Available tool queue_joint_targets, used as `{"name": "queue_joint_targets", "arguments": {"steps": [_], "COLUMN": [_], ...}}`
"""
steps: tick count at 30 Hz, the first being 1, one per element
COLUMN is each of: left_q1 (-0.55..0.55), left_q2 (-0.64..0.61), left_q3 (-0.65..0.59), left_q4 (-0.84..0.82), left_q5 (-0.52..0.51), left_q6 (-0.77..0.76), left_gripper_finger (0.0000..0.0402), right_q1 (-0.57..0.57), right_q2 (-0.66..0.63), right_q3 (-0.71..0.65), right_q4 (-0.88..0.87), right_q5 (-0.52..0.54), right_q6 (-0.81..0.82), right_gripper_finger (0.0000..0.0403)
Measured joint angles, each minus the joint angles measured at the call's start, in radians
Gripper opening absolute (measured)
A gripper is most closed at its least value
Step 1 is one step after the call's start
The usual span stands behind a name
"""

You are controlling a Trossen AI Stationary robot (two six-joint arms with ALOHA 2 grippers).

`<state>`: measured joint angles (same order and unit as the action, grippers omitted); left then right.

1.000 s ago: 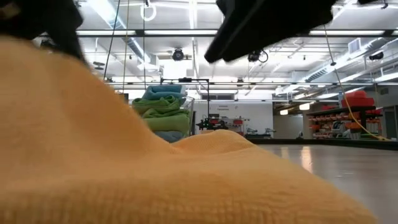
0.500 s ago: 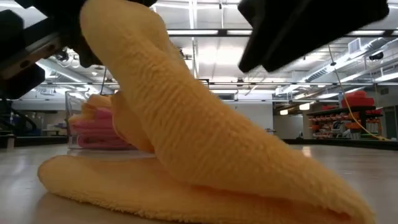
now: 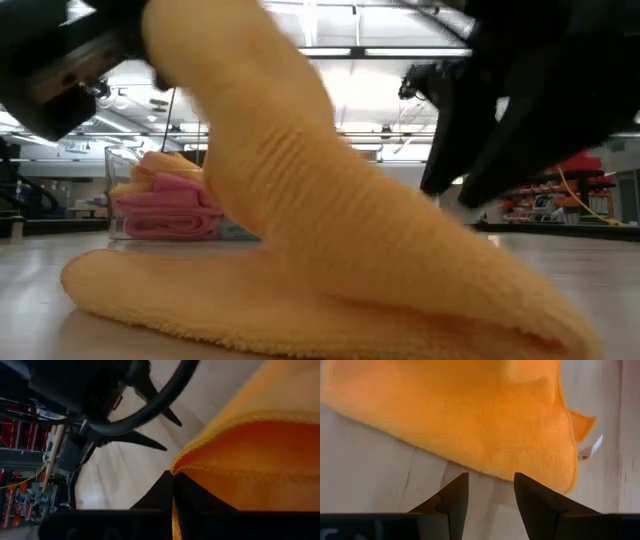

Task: Fold microfiber towels
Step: Fold the yellow microfiber towel

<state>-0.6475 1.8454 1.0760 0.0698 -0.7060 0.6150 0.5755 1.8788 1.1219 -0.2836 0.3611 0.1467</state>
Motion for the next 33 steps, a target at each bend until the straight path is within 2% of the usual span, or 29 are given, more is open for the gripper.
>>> {"name": "queue_joint_targets", "arguments": {"steps": [4,7,11,15,22,27,33], "left_q1": [0.043,0.072,0.084,0.094,0.154,0.185,0.189], "left_q2": [0.000,0.000,0.000,-0.001,0.012,0.036,0.087], "left_q3": [0.000,0.000,0.000,0.000,0.000,0.002,0.000], "left_q4": [0.052,0.097,0.173,0.264,0.323,0.403,0.455], "left_q5": [0.001,-0.003,-0.001,0.005,0.168,0.292,0.337], "left_q6": [-0.001,0.009,0.095,0.204,0.204,0.215,0.216], "left_gripper_finger": [0.0006,0.0013,0.0021,0.0008,0.0021,0.0012,0.0012], "right_q1": [0.024,0.047,0.078,0.116,0.177,0.195,0.203], "right_q2": [-0.040,-0.090,-0.159,-0.209,-0.243,-0.245,-0.245], "right_q3": [0.035,0.039,0.038,0.038,0.038,0.038,0.038], "right_q4": [-0.026,-0.052,-0.106,-0.212,-0.373,-0.381,-0.380], "right_q5": [0.006,0.046,0.063,0.107,0.213,0.240,0.259], "right_q6": [0.000,0.013,0.062,0.151,0.279,0.299,0.311], "right_gripper_finger": [0.0166,0.0166,0.0166,0.0166,0.0166,0.0166,0.0166]}}
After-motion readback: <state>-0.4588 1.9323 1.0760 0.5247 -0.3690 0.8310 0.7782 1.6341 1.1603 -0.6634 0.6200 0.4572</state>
